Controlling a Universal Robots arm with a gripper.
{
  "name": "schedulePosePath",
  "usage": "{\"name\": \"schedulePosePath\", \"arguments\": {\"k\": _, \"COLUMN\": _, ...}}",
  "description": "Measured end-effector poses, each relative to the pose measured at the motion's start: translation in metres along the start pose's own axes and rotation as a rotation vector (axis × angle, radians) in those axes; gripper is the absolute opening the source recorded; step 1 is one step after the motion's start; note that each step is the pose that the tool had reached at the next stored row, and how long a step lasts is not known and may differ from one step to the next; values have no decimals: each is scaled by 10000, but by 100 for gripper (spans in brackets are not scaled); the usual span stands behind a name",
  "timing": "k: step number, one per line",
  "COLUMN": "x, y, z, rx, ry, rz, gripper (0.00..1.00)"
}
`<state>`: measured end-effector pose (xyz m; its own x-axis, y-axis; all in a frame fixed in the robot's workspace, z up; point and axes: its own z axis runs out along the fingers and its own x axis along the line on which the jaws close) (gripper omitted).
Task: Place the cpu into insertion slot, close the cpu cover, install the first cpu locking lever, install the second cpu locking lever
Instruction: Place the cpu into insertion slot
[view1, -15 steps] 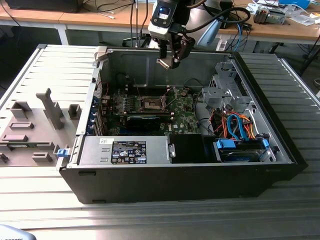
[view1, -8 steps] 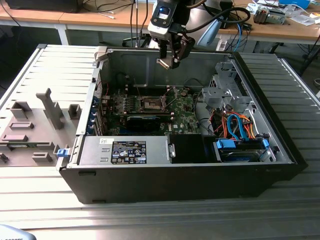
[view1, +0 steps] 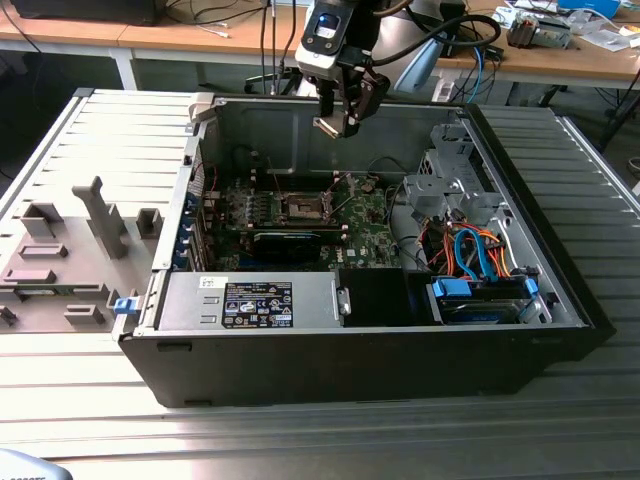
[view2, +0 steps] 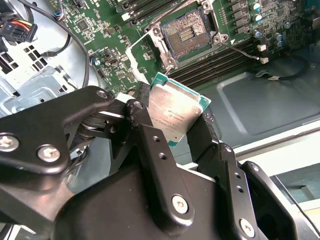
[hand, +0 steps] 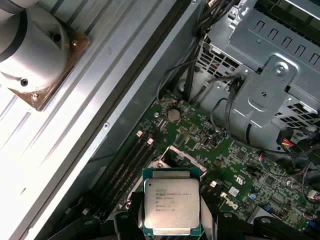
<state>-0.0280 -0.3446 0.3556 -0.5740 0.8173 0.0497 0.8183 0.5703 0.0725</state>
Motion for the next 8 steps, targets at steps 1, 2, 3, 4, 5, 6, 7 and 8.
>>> {"name": "schedulePosePath", "arguments": {"k": 1, "x": -1, "y": 2, "z": 0, "rx": 0, "ry": 0, "rz": 1, "gripper": 55}}
{"name": "schedulePosePath", "arguments": {"k": 2, "x": -2, "y": 2, "z": 0, "rx": 1, "ry": 0, "rz": 1, "gripper": 55}}
{"name": "schedulePosePath", "arguments": {"k": 3, "x": -2, "y": 2, "z": 0, "rx": 0, "ry": 0, "rz": 1, "gripper": 55}}
{"name": "schedulePosePath", "arguments": {"k": 4, "x": -2, "y": 3, "z": 0, "rx": 0, "ry": 0, "rz": 2, "gripper": 55}}
{"name": "schedulePosePath", "arguments": {"k": 5, "x": -2, "y": 3, "z": 0, "rx": 1, "ry": 0, "rz": 1, "gripper": 55}}
{"name": "schedulePosePath", "arguments": {"k": 6, "x": -4, "y": 6, "z": 0, "rx": -1, "ry": 1, "rz": 1, "gripper": 55}}
{"name": "schedulePosePath", "arguments": {"k": 7, "x": -3, "y": 5, "z": 0, "rx": -2, "ry": 4, "rz": 2, "gripper": 55}}
{"name": "schedulePosePath", "arguments": {"k": 8, "x": -4, "y": 5, "z": 0, "rx": -2, "ry": 3, "rz": 3, "gripper": 55}}
